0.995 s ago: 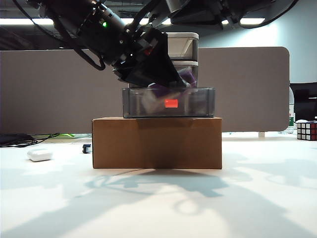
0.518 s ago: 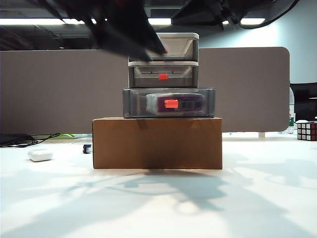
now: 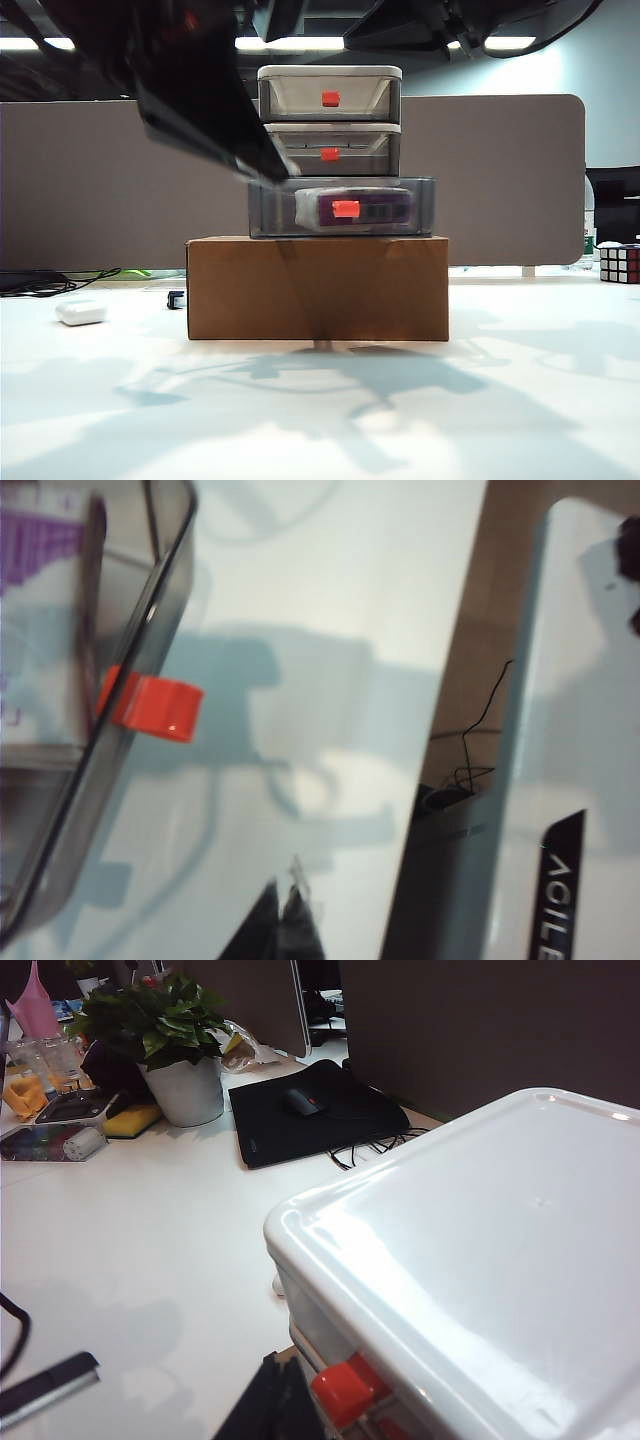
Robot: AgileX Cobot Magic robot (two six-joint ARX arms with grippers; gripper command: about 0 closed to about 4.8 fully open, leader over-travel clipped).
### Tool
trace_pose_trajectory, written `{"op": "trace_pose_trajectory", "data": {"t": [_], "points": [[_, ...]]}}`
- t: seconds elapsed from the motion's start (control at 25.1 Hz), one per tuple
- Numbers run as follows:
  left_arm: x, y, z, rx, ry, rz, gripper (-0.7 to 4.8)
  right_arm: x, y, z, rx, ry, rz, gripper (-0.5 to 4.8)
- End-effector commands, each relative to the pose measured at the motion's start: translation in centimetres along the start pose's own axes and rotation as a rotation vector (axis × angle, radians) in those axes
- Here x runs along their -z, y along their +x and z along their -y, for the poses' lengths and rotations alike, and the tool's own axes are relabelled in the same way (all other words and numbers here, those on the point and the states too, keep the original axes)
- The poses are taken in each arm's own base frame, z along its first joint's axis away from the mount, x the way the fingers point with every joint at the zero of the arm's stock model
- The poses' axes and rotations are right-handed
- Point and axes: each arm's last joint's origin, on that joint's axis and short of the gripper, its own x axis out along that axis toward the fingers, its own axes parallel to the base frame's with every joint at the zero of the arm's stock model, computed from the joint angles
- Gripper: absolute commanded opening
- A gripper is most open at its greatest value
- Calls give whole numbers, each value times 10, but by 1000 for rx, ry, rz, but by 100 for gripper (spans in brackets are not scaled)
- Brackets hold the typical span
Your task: Open the third layer of the drawer on the table, pick up a pack of napkins on the table and put it in, and finally close the drawer.
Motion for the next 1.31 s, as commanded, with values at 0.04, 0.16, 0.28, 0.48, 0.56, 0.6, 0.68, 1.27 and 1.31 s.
{"op": "trace_pose_trajectory", "data": {"t": [0.04,0.16,0.28,0.48,0.56,0.6,0.68,1.27,1.31], "points": [[-3,9,-8,-14,16,25,-6,-5,-1,-1,-1,-12,23,-6],[-6,15,-13,-29,30,42,-6,-5,-1,-1,-1,-12,23,-6],[-8,17,-16,-71,45,57,-6,-5,-1,-1,-1,-12,23,-6],[-12,17,-22,-211,65,60,-6,-5,-1,-1,1,-16,24,-6],[-13,16,-23,-247,68,59,-6,-5,-1,-1,1,-17,23,-6],[-13,17,-23,-258,70,61,-6,-5,-1,-1,1,-20,23,-6],[-15,17,-25,-280,75,69,-6,-5,-1,-1,1,-29,24,-6],[-24,43,-49,-446,105,151,-6,-5,-1,0,25,-68,23,-6],[-25,42,-50,-461,108,158,-6,-5,-1,0,25,-69,23,-6]]}}
